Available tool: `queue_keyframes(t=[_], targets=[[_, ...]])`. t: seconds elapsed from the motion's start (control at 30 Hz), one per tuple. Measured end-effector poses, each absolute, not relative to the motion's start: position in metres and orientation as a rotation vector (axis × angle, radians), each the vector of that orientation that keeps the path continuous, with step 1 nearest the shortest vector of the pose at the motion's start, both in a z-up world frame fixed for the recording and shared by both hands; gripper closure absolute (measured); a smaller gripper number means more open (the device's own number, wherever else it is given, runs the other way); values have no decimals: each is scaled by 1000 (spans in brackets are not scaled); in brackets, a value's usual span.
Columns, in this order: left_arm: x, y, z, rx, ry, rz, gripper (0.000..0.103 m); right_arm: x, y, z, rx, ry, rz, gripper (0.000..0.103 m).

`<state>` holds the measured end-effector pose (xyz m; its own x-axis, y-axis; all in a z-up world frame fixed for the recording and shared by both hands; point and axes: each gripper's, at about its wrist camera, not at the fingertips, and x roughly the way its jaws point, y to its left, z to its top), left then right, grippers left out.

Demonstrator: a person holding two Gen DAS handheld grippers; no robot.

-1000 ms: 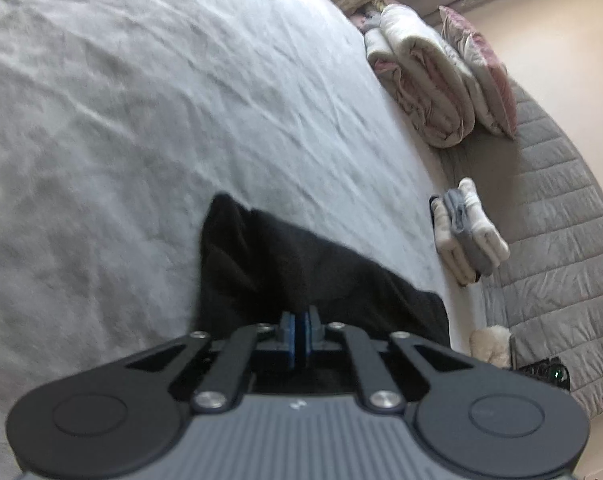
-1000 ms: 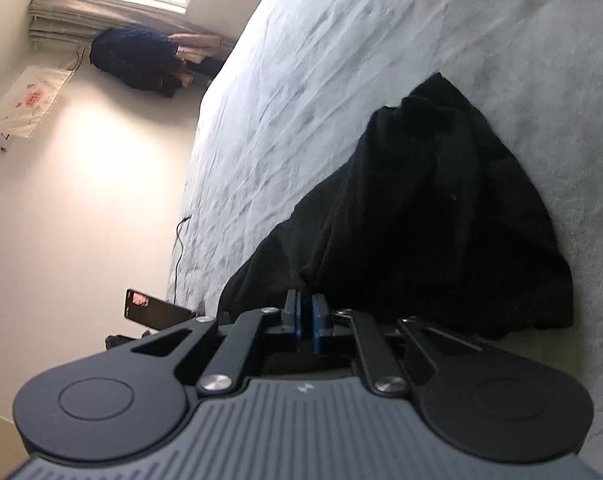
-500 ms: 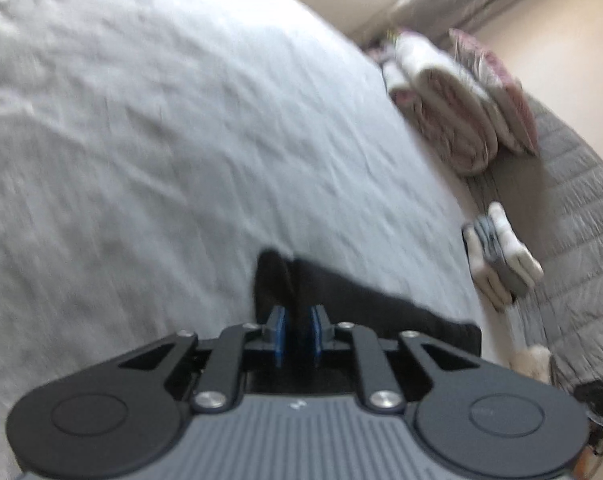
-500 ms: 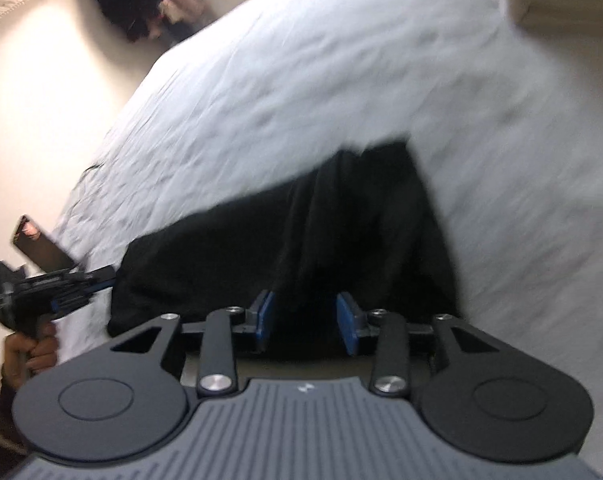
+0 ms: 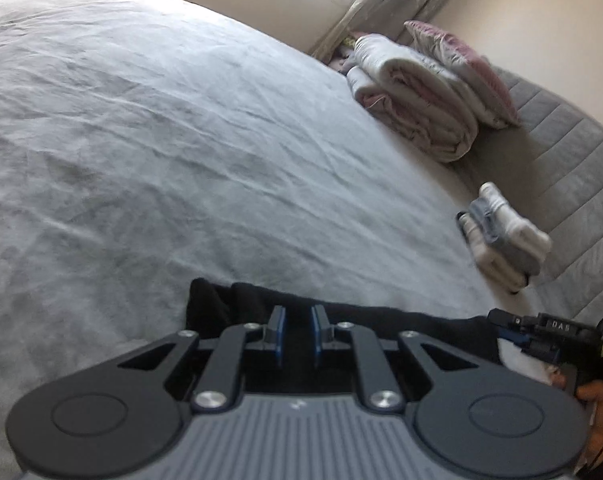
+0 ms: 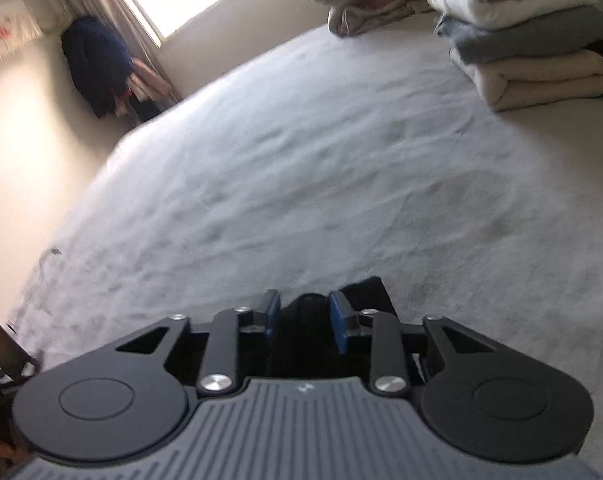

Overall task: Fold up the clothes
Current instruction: 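Fold the held end over the black T-shirt with both grippers and release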

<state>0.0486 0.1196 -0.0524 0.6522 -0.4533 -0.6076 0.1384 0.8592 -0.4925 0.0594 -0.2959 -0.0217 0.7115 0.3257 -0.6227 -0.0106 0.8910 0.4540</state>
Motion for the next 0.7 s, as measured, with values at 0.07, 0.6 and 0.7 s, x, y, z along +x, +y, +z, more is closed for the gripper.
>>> queue_keyframes(t=[0.07, 0.6, 0.7], targets=[[51, 117, -59, -407, 818, -341, 91, 63, -291, -25, 419, 774, 192, 95], [42, 117, -48, -423, 751, -337, 82, 44, -273, -10, 295, 641, 88, 86], [38, 108, -40, -386, 685, -349, 70, 35, -252, -6, 208, 583, 144, 63]])
